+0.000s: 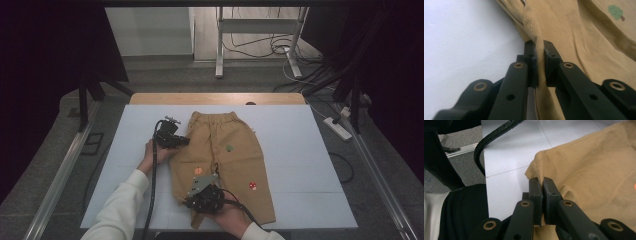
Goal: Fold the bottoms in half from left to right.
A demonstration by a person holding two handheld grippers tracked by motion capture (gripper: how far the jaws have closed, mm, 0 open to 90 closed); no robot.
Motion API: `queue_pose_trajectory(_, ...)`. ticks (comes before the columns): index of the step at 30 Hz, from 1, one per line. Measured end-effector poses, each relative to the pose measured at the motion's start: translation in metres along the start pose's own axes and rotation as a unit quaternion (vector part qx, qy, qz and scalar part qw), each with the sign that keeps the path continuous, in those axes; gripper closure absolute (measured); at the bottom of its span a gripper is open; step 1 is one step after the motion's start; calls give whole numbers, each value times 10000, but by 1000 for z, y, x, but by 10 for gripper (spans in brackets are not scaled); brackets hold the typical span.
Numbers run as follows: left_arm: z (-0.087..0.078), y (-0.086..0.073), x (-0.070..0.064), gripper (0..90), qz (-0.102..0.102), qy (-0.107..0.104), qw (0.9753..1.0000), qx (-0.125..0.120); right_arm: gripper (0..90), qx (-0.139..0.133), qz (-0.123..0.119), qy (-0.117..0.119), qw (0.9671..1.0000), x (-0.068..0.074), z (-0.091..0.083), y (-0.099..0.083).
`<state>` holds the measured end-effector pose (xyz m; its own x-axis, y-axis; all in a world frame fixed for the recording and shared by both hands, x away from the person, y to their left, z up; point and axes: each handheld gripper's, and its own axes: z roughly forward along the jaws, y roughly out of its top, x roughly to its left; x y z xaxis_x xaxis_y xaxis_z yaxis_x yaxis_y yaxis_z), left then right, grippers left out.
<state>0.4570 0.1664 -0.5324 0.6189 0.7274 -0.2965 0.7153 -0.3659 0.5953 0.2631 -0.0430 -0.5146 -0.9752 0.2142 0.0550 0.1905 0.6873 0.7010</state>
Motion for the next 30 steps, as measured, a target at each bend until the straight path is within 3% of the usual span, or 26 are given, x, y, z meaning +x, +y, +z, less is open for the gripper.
queue_pose_trajectory(22,-24,7,-12,840,27,-322,9979,-567,865,-40,104,-133,9998,-4,-20,-10)
queue_pose_trajectory(30,-27,11,-19,840,92,-377,9968,-701,865,-131,258,-275,9992,-6,-38,-19)
